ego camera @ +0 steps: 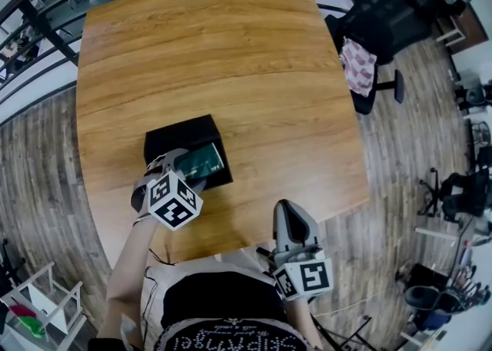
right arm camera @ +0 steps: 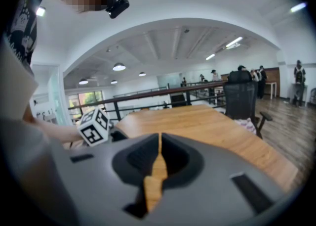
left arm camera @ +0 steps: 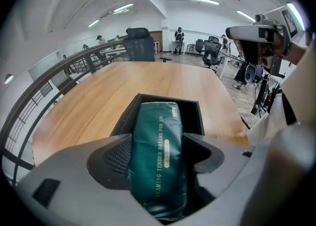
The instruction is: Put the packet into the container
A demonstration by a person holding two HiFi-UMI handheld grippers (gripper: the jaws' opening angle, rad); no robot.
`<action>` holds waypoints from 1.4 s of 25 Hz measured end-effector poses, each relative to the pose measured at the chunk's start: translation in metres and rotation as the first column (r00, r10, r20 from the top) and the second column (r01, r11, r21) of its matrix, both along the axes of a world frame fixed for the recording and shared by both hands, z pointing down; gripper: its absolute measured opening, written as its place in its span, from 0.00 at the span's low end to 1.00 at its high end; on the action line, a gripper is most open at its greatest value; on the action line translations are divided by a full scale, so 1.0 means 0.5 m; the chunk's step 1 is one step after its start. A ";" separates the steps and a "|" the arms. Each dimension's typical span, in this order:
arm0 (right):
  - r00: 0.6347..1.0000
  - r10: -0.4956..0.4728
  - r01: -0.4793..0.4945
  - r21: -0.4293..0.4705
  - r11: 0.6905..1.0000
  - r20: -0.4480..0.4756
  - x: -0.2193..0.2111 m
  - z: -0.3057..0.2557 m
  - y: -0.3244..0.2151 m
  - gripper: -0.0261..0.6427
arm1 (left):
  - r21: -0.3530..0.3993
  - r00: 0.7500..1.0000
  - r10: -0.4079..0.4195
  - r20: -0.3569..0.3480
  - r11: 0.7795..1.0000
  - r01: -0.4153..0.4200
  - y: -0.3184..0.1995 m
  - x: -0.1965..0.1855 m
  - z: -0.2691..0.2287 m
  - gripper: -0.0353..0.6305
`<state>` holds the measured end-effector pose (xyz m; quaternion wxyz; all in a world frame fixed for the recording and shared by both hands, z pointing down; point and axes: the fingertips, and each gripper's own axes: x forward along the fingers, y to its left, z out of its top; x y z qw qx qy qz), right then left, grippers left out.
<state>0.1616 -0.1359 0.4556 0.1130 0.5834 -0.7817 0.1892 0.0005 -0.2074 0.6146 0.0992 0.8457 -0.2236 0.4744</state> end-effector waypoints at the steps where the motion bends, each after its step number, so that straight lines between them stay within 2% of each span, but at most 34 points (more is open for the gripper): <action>1: 1.000 -0.001 0.001 0.000 1.000 0.001 -0.001 0.000 -0.001 0.10 | -0.001 1.000 -0.001 -0.002 1.000 0.001 0.000 0.000 0.001 0.57; 14: 1.000 -0.004 0.004 0.012 1.000 0.002 -0.009 -0.007 0.008 0.10 | -0.032 1.000 -0.005 -0.018 0.999 0.005 0.003 -0.006 -0.009 0.58; 20: 1.000 -0.006 0.006 0.016 1.000 0.001 -0.005 -0.010 0.014 0.10 | 0.029 0.999 -0.028 -0.040 0.999 0.029 -0.007 -0.012 -0.051 0.58; 25: 1.000 -0.013 0.013 0.025 1.000 0.002 -0.009 -0.013 0.014 0.10 | 0.087 0.990 -0.090 -0.105 0.991 0.099 -0.024 -0.023 -0.095 0.58; 29: 1.000 -0.018 0.018 0.032 0.999 0.000 -0.007 -0.019 0.018 0.10 | 0.110 0.970 -0.148 -0.194 0.979 0.172 -0.035 -0.026 -0.138 0.56; 31: 1.000 -0.019 0.019 0.035 0.999 -0.002 -0.007 -0.022 0.021 0.10 | 0.131 0.948 -0.193 -0.252 0.964 0.231 -0.044 -0.033 -0.161 0.43; 35: 1.000 -0.022 0.022 0.045 0.999 -0.001 -0.005 -0.026 0.025 0.10 | 0.157 0.906 -0.248 -0.344 0.936 0.316 -0.058 -0.042 -0.204 0.30</action>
